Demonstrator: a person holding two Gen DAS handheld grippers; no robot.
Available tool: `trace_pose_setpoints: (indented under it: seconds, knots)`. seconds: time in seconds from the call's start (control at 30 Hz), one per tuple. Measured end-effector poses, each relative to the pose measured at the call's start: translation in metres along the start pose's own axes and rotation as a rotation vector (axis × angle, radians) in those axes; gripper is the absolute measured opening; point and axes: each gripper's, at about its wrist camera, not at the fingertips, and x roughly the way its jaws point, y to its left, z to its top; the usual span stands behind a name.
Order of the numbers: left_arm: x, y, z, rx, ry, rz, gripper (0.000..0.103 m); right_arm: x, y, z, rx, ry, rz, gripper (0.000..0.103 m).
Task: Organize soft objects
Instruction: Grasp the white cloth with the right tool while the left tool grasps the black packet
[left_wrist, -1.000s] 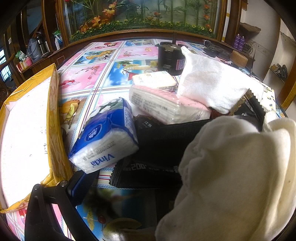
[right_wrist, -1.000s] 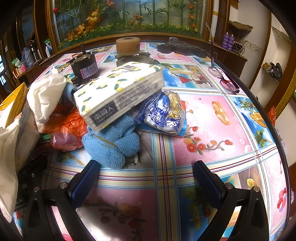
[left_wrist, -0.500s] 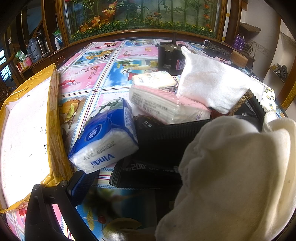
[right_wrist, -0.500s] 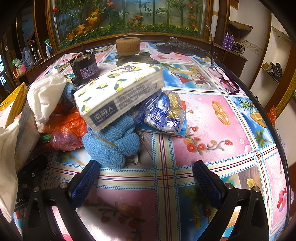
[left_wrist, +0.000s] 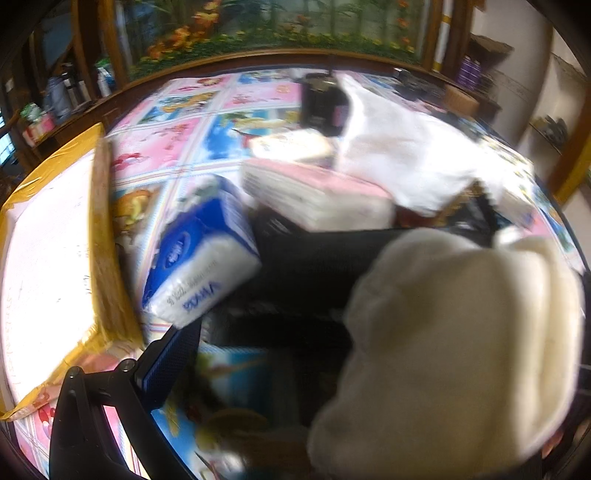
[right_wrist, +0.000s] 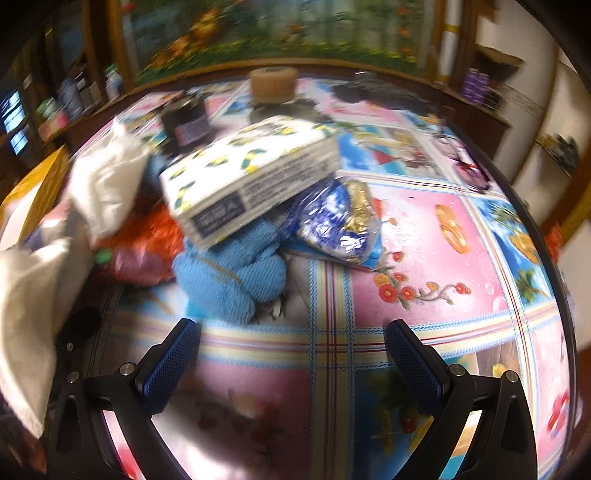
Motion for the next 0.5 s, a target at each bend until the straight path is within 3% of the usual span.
trace_pose_setpoints:
  seconds: [0.17, 0.27, 0.4, 0.5]
  knots:
    - [-0.030, -0.018, -0.031, 0.107, 0.034, -0.268, 0.103, -0.020, -0.029, -0.018, -0.020, 0.054, 0.163, 0.102]
    - [-0.047, -0.014, -0.043, 0.089, 0.007, -0.285, 0.103, -0.033, -0.043, -0.030, -0.014, 0.044, 0.188, 0.102]
    - [-0.067, 0.008, -0.052, 0.046, -0.033, -0.281, 0.103, -0.057, -0.057, -0.042, -0.023, -0.037, 0.203, 0.099]
    - [-0.082, 0.030, -0.061, -0.002, -0.069, -0.282, 0.103, -0.081, -0.049, -0.050, -0.086, -0.114, 0.250, 0.085]
